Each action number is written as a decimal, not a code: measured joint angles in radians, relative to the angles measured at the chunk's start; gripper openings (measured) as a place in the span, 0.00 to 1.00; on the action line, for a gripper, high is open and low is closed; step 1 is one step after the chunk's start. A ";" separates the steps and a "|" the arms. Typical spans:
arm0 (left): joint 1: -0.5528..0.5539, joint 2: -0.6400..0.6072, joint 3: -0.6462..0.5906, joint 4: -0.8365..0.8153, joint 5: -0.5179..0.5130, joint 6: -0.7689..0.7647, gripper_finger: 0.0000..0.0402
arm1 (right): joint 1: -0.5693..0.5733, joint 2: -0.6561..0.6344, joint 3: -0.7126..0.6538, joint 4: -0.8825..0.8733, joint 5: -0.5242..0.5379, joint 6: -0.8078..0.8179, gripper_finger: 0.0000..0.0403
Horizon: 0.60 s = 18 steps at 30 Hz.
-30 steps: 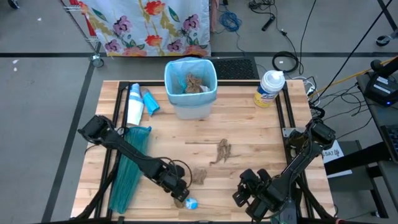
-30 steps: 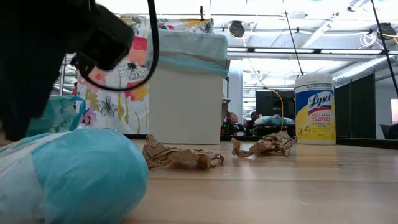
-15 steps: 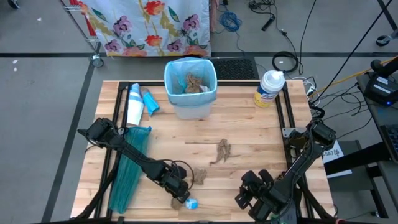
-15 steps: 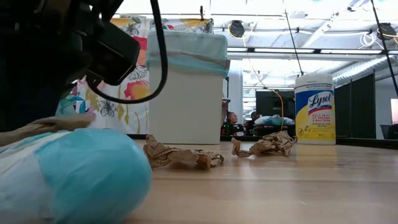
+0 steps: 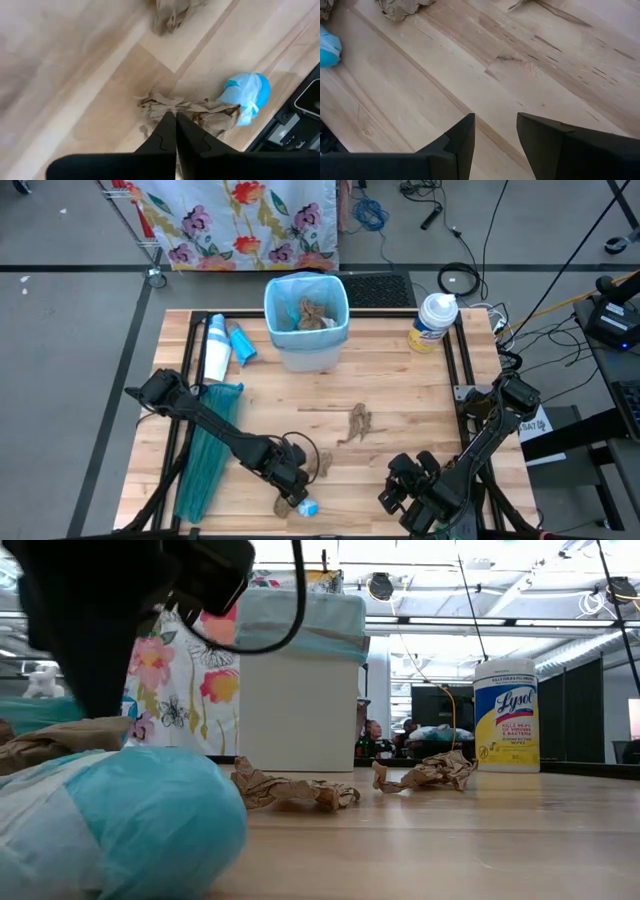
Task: Place trash/remove bag and relplace
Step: Put the brown napkin into the white trash bin
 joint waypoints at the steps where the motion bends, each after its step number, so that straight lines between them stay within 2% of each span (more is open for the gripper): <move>1: 0.001 0.000 0.017 -0.027 -0.001 0.019 0.00 | 0.000 0.000 0.000 0.000 0.000 0.000 0.34; 5: -0.007 -0.001 0.055 -0.105 0.001 0.056 0.01 | 0.000 0.000 0.000 0.001 0.000 0.000 0.34; 10: -0.022 -0.001 0.061 -0.112 0.013 0.038 0.06 | 0.000 0.000 0.000 0.002 0.000 0.002 0.34; 18: -0.025 -0.001 0.061 -0.111 0.016 0.039 0.21 | 0.000 0.000 0.000 0.012 0.000 0.003 0.34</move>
